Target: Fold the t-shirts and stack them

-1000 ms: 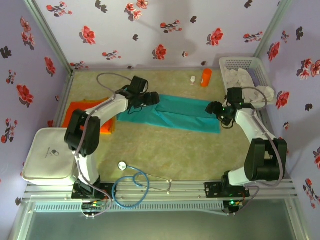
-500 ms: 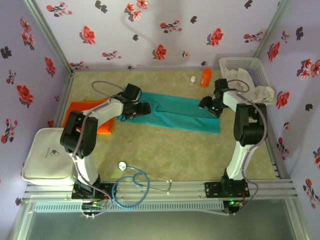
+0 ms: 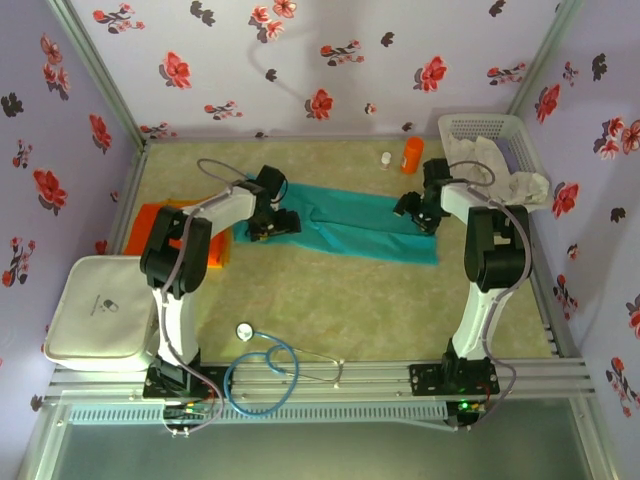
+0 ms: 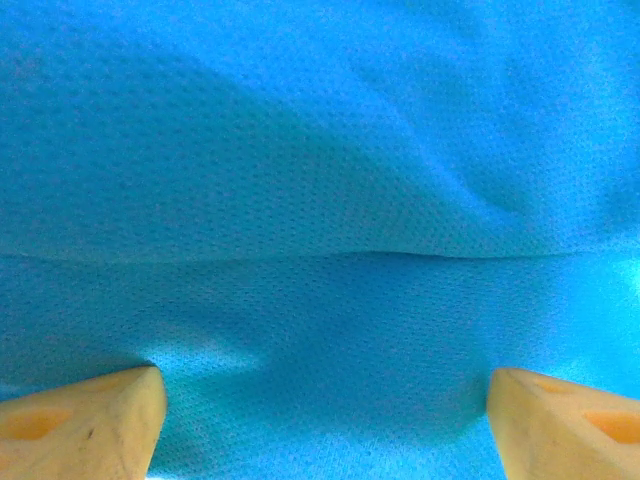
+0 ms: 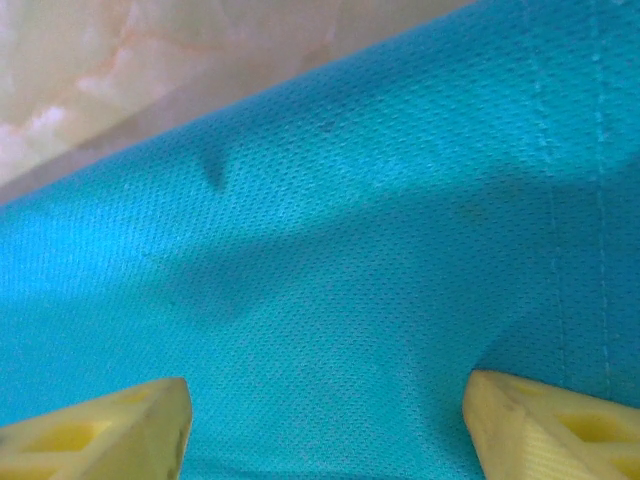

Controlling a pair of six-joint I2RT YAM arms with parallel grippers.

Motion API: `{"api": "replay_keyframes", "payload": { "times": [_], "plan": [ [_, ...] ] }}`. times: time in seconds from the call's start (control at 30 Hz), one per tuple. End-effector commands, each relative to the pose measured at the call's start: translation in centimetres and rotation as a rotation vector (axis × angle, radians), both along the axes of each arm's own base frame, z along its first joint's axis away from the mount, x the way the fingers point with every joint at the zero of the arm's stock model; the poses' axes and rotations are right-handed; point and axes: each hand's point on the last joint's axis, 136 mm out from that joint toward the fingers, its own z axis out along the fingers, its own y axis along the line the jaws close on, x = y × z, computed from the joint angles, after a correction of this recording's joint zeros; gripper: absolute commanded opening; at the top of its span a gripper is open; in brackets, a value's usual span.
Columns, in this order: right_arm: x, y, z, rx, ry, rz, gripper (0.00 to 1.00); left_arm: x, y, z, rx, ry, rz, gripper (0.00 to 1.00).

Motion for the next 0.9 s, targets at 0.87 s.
{"api": "replay_keyframes", "payload": {
  "times": [0.87],
  "plan": [
    [-24.8, 18.8, -4.7, 0.099, 0.166, 0.068, 0.72, 10.4, -10.1, 1.2, -0.137, -0.106, -0.25, 0.81]
  ]
}}
